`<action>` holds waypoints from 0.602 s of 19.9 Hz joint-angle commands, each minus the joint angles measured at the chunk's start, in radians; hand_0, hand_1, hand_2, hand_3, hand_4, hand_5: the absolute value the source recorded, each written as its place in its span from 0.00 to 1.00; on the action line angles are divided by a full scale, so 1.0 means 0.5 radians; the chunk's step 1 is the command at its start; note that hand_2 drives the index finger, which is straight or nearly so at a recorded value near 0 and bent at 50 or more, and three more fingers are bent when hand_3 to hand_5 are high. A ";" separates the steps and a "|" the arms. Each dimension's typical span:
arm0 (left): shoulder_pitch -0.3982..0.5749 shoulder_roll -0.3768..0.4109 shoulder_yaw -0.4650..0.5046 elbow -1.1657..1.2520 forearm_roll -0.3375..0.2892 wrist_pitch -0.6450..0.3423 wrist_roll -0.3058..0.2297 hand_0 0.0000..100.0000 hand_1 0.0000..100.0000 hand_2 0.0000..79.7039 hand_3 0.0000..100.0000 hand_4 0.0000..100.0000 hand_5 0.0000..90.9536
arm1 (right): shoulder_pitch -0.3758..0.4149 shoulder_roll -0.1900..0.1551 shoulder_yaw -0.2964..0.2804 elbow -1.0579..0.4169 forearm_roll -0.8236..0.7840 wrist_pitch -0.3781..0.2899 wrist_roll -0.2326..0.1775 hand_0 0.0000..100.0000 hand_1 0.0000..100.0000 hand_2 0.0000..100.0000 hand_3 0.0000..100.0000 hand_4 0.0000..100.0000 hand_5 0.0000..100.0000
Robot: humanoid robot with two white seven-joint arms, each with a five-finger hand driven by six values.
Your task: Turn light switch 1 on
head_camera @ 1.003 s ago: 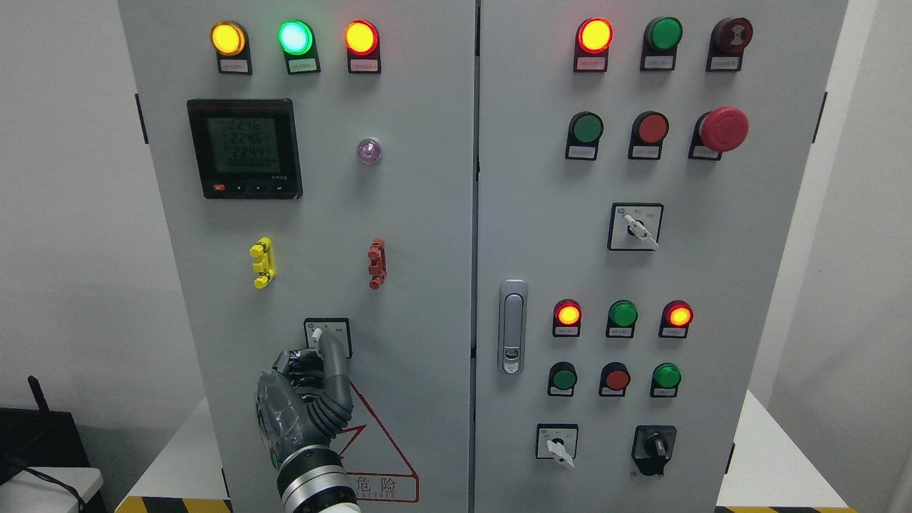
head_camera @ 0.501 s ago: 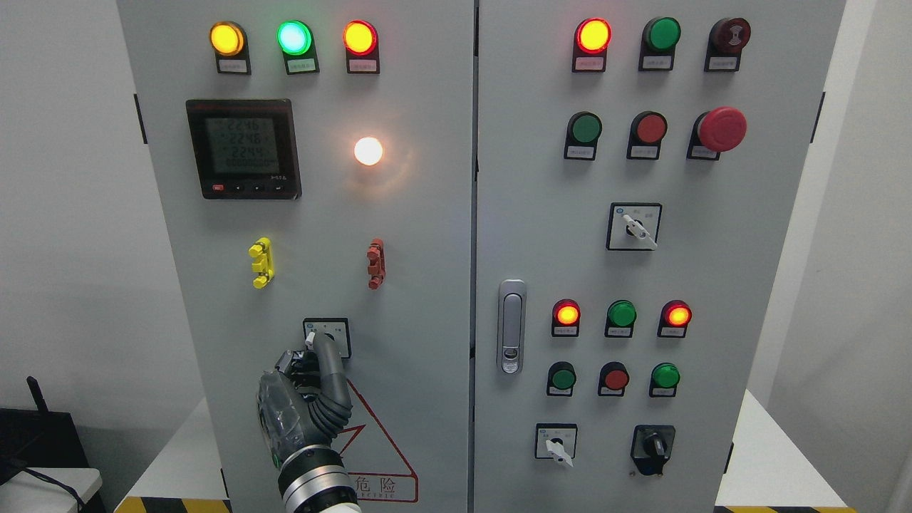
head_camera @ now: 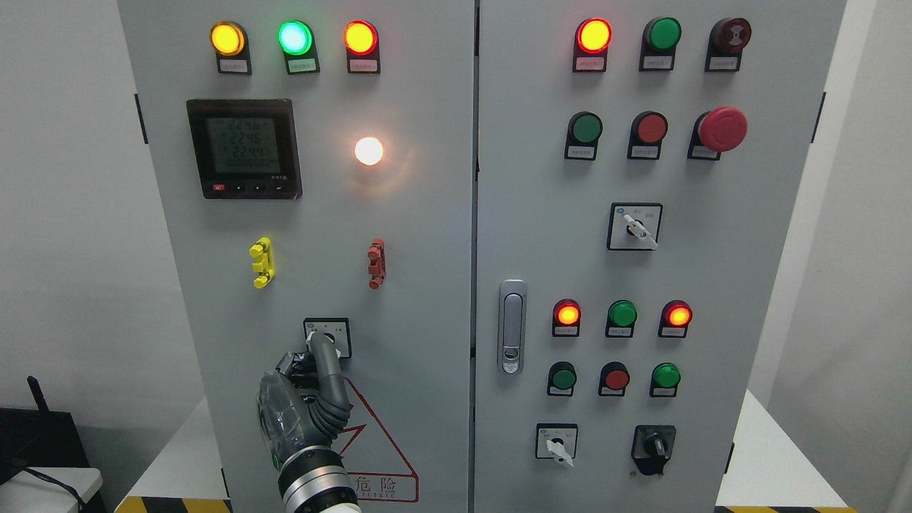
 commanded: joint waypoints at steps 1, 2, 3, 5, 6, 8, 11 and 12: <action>0.000 0.000 -0.001 -0.003 0.000 0.000 0.004 0.20 0.28 0.79 0.70 0.75 0.76 | 0.000 0.000 0.000 0.001 -0.034 0.000 -0.002 0.12 0.39 0.00 0.00 0.00 0.00; 0.003 0.000 -0.001 -0.003 0.000 0.000 0.004 0.16 0.29 0.79 0.70 0.75 0.76 | 0.000 0.000 0.000 0.001 -0.034 0.000 -0.002 0.12 0.39 0.00 0.00 0.00 0.00; 0.003 0.000 -0.001 -0.006 0.000 -0.003 0.004 0.13 0.30 0.79 0.70 0.75 0.75 | 0.000 0.000 0.000 0.001 -0.037 0.000 -0.002 0.12 0.39 0.00 0.00 0.00 0.00; 0.003 0.000 0.002 -0.006 -0.003 0.000 0.004 0.07 0.33 0.79 0.70 0.75 0.75 | 0.000 0.000 0.000 0.001 -0.034 0.000 -0.002 0.12 0.39 0.00 0.00 0.00 0.00; 0.003 0.000 0.002 -0.009 -0.003 0.000 0.004 0.07 0.33 0.79 0.70 0.75 0.75 | 0.000 0.000 0.000 -0.002 -0.037 0.000 -0.002 0.12 0.39 0.00 0.00 0.00 0.00; 0.006 -0.003 0.005 -0.009 -0.003 -0.003 0.004 0.06 0.34 0.79 0.70 0.75 0.75 | 0.000 0.000 0.000 -0.002 -0.034 0.000 -0.002 0.12 0.39 0.00 0.00 0.00 0.00; 0.021 -0.006 0.005 -0.021 -0.003 -0.006 0.001 0.05 0.34 0.80 0.71 0.75 0.75 | 0.000 0.000 0.000 0.001 -0.034 0.000 -0.002 0.12 0.39 0.00 0.00 0.00 0.00; 0.031 -0.006 0.008 -0.024 -0.003 -0.006 -0.005 0.05 0.34 0.80 0.71 0.75 0.75 | 0.000 0.000 0.000 0.001 -0.037 0.000 -0.002 0.12 0.39 0.00 0.00 0.00 0.00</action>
